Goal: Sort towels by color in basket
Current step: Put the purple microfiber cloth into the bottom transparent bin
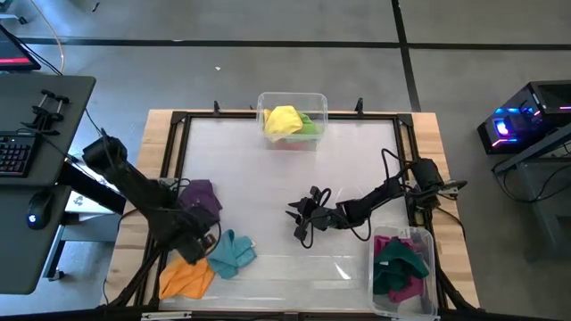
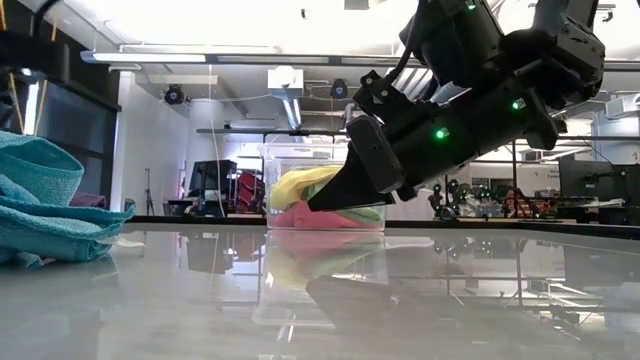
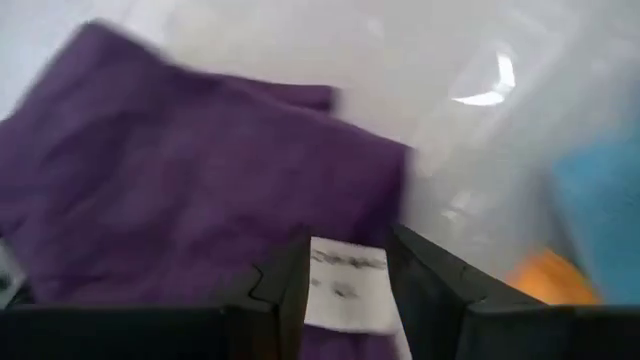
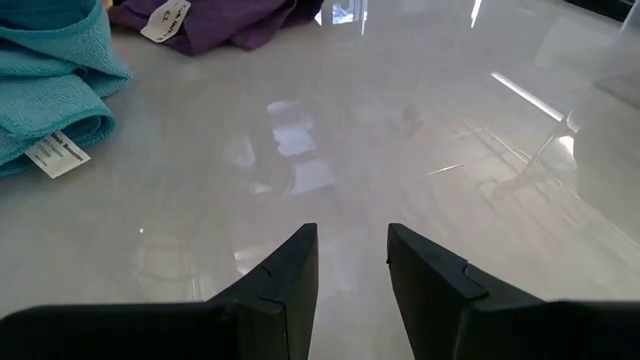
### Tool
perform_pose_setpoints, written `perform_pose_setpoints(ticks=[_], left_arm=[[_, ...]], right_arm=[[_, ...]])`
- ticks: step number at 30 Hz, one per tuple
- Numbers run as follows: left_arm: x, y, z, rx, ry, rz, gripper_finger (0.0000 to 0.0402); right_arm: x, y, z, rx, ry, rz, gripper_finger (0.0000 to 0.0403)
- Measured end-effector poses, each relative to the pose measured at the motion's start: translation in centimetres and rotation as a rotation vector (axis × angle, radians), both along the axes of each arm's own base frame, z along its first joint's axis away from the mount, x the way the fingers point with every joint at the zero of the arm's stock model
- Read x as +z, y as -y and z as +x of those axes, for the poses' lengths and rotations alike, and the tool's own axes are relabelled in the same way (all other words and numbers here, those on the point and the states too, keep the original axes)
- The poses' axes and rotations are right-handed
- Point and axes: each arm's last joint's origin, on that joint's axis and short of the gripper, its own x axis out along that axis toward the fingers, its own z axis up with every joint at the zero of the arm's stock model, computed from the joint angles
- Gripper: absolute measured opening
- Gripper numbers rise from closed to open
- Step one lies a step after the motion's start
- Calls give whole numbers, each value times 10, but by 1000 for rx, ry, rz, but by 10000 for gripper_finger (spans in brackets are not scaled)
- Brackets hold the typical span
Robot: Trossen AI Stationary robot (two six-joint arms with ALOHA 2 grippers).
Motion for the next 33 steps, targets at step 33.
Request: perform_pose_setpoints(ticks=[33], left_arm=[[-44, -57, 46, -127, 142, -88, 98]], right_arm=[[-2, -1, -1, 1, -16, 7, 119]])
